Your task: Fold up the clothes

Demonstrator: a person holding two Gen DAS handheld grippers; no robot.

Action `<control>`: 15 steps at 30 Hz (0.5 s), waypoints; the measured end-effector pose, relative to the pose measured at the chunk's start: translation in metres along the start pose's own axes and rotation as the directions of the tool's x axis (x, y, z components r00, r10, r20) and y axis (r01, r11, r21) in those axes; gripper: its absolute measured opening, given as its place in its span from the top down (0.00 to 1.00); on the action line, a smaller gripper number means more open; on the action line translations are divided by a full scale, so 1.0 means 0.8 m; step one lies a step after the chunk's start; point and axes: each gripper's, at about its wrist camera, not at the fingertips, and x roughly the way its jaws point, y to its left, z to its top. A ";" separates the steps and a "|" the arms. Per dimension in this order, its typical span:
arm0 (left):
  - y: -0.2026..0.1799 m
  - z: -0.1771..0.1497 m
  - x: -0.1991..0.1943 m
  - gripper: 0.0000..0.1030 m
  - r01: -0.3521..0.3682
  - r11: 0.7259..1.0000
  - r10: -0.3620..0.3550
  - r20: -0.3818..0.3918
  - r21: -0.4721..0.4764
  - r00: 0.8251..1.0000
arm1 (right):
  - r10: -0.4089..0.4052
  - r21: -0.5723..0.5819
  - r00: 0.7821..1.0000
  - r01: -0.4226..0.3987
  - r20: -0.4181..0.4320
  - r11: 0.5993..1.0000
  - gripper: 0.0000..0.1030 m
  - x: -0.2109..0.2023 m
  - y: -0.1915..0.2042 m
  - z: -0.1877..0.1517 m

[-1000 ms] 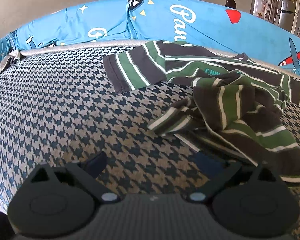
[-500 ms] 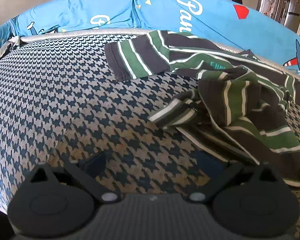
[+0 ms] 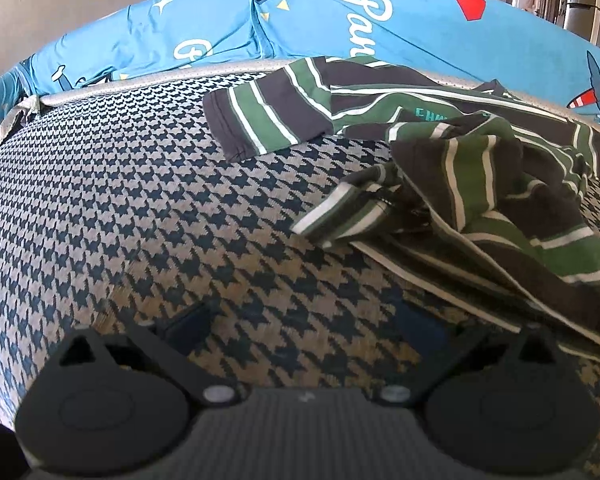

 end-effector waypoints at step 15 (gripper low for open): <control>-0.004 -0.025 -0.021 0.00 0.003 1.000 -0.003 0.015 0.017 1.000 | -0.092 0.055 0.987 0.085 0.132 0.995 0.91 -0.064 -0.020 0.006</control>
